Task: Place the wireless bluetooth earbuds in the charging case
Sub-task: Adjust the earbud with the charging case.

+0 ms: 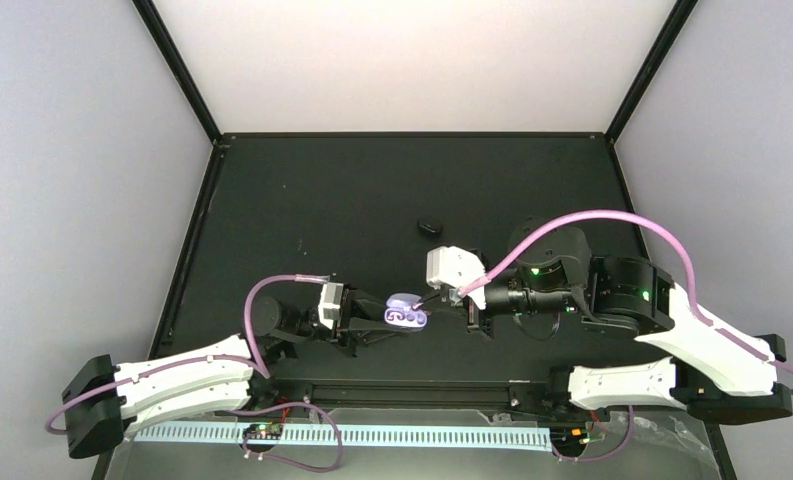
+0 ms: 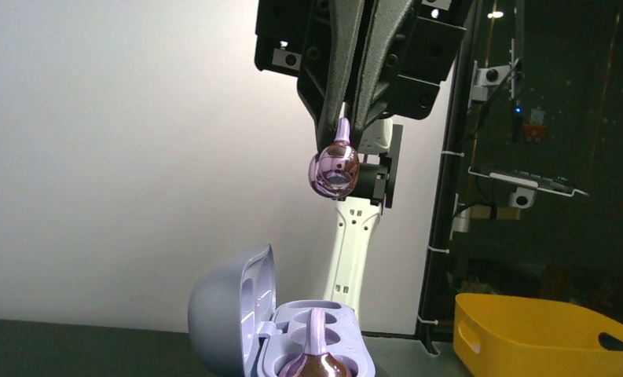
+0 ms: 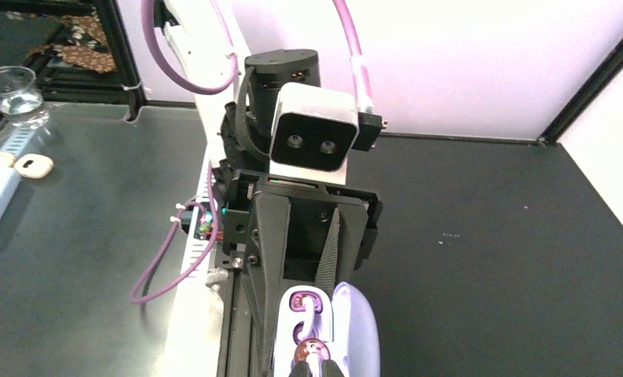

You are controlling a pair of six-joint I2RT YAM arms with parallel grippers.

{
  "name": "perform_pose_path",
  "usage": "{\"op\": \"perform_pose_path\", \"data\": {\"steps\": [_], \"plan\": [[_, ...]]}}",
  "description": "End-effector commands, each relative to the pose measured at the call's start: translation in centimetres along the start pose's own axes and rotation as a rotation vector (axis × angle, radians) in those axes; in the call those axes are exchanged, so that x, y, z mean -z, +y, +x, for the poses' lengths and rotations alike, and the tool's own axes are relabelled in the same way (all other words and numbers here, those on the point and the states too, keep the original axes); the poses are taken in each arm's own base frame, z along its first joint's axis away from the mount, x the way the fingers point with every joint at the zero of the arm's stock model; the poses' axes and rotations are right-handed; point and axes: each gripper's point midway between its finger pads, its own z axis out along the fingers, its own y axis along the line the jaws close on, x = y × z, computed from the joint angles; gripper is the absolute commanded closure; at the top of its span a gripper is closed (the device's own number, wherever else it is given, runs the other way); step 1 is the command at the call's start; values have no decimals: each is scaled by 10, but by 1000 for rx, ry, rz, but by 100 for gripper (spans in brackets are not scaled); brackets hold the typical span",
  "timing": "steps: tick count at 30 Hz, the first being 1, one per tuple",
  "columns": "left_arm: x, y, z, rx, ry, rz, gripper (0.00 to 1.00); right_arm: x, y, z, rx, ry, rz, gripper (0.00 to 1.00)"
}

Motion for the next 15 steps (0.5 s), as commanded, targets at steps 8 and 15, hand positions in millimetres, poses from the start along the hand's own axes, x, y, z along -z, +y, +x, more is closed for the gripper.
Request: {"op": "perform_pose_path", "data": {"steps": [8,15], "plan": [[-6,-20,-34,-109,-70,80,99,-4,15,-2,6,-8,-89,99],[-6,-15,-36,-86,-71,50,99,-11,8,2,4,14,-44,99]]}}
